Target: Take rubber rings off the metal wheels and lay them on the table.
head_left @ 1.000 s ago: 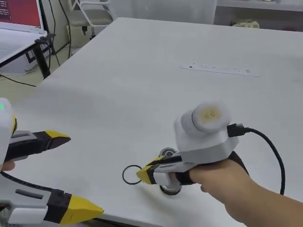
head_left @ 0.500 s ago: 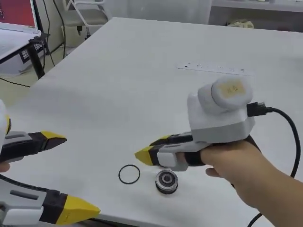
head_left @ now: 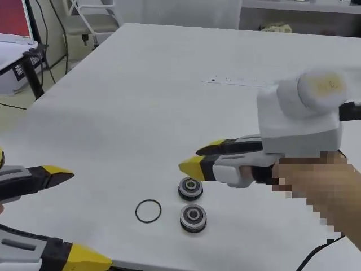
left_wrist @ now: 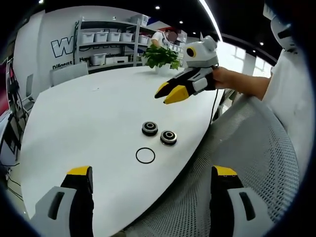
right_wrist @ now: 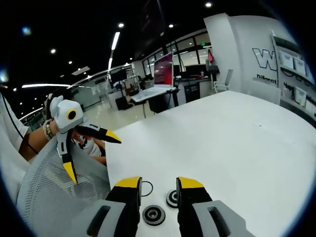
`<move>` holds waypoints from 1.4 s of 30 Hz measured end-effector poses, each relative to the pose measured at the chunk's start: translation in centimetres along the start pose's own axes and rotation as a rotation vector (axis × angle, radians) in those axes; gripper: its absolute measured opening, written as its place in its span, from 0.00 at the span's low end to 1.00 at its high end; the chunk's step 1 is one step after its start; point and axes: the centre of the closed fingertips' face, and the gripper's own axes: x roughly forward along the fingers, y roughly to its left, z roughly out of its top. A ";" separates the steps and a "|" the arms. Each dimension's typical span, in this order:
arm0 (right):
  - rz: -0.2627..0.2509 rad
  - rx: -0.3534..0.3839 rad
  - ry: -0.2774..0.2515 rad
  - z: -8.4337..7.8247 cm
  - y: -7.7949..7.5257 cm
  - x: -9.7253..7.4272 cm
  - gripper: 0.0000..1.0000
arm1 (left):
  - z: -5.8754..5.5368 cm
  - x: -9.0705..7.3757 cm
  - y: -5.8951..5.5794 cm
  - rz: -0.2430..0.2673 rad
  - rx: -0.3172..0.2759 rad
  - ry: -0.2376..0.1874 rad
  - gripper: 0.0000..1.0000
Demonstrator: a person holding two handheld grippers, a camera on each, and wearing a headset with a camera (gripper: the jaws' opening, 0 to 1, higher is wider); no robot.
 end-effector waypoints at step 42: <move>0.187 -0.120 0.265 -9.8 0.8 1.4 0.24 | 12.1 6.1 -2.7 -0.228 0.290 -0.154 0.94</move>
